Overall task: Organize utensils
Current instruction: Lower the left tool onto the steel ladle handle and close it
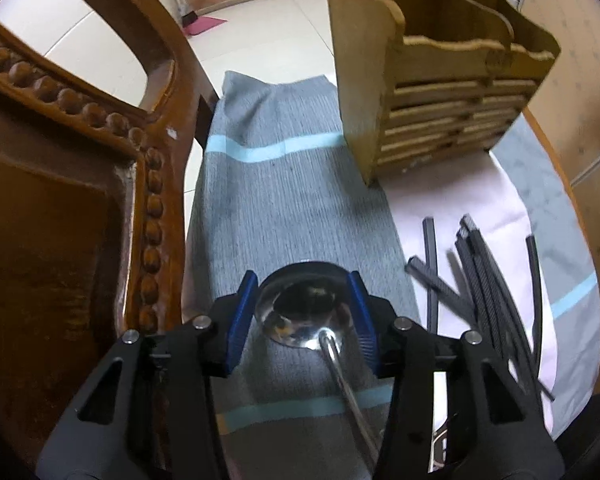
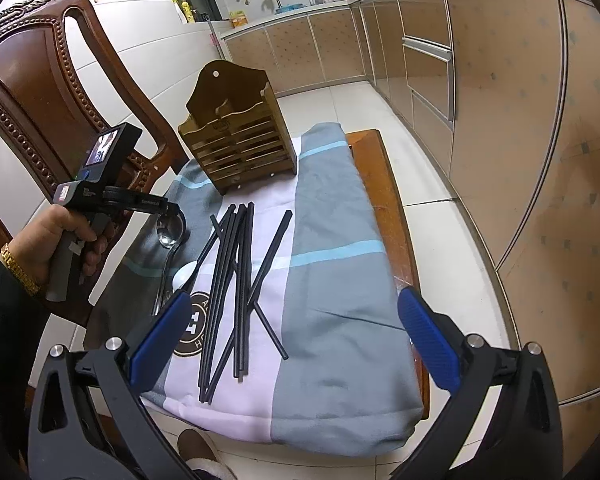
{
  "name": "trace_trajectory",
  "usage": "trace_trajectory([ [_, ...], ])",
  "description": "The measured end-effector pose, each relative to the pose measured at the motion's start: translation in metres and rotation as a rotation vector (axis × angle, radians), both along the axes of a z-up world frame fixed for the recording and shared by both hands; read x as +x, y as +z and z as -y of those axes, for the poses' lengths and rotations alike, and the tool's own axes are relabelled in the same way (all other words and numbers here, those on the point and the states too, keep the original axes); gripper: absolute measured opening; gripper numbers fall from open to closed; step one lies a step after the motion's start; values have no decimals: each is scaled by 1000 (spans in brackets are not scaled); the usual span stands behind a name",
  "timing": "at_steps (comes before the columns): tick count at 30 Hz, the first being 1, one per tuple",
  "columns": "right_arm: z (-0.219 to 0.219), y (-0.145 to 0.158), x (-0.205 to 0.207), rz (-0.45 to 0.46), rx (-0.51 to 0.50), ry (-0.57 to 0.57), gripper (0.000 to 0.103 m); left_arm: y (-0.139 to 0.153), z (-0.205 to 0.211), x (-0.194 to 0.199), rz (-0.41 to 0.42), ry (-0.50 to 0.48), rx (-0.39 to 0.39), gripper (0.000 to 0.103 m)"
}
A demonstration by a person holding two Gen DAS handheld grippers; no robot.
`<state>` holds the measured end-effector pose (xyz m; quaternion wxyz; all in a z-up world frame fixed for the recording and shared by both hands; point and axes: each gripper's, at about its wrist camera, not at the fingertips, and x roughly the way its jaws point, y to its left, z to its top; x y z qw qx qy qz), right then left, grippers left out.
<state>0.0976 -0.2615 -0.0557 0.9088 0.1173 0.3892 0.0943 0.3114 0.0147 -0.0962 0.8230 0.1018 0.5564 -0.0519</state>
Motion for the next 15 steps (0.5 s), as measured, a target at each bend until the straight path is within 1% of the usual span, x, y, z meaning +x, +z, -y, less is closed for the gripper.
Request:
trace_trajectory([
  [2,-1,0,0,2,2,5,100,-3,2,2,-1,-9,11,46],
  [7,-5,0,0,-2,3,27,100,-8,0,9,7,25,-15,46],
  [9,-5,0,-1,-5,5,28,100,-11,1,10,2,17,-10,47],
  [12,-5,0,-1,-7,7,31,100,-19,5,15,-9,16,-1,50],
  [15,-4,0,0,-11,11,32,100,-20,4,14,-9,31,-24,57],
])
